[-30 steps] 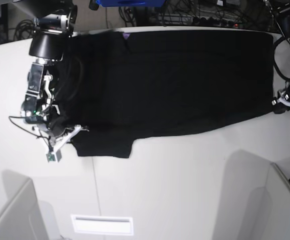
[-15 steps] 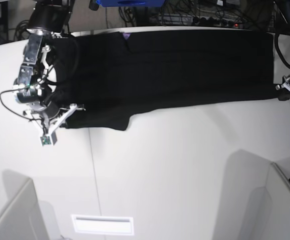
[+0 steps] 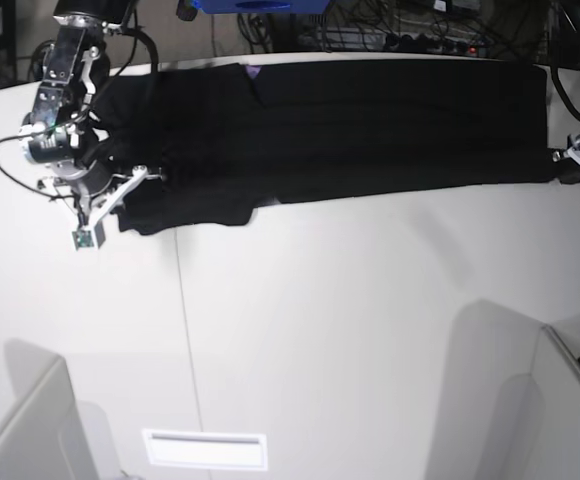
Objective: Fold the T-shirt properly
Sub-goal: 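Lift both corners and fold them over onto the held shirt edge, then release the folded edge and raise both grippers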
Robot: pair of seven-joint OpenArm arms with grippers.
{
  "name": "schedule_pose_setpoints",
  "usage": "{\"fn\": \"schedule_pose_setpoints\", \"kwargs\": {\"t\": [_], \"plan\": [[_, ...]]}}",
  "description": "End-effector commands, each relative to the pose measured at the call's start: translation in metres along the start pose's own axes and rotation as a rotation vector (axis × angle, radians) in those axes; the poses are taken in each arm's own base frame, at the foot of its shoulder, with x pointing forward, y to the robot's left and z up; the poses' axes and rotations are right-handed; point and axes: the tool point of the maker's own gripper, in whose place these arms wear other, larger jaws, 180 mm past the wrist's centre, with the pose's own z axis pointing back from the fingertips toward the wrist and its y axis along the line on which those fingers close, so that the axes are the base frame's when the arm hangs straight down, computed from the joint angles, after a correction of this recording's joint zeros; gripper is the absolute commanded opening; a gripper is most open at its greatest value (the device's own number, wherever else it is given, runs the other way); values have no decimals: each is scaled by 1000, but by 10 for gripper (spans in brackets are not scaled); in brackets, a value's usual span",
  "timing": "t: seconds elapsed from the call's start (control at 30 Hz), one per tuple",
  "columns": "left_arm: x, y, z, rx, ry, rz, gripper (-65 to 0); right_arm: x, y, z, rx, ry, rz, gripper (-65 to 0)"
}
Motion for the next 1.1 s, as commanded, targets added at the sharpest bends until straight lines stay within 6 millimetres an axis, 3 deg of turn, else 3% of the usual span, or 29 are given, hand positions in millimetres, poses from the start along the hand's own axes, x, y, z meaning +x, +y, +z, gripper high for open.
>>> {"fn": "schedule_pose_setpoints", "kwargs": {"t": [0.0,0.17,0.27,0.4,0.6,0.87,1.07], "plan": [[10,4,9,13,-26,-27,-650,13,-2,7,-7,-54,14,-650],[-4,1,14,21,8,-56,-650,9,-14,10,-38,-49,-23,-650],[-7,-3,19,24,17,-88,-650,-4,-18,12,-47,-27,-61,-650],[-10,-7,20,24,19,-96,-650,-18,-5,15,30,-16,-103,-650],[-21,-6,20,26,47,-97,-650,-41,-14,21,18,16,-153,-650],[-21,-5,20,28,48,-94,-650,-20,-20,36,139,-83,-260,-650],[-25,0,20,61,65,-110,-650,-38,-33,51,178,-33,-375,-650]]}}
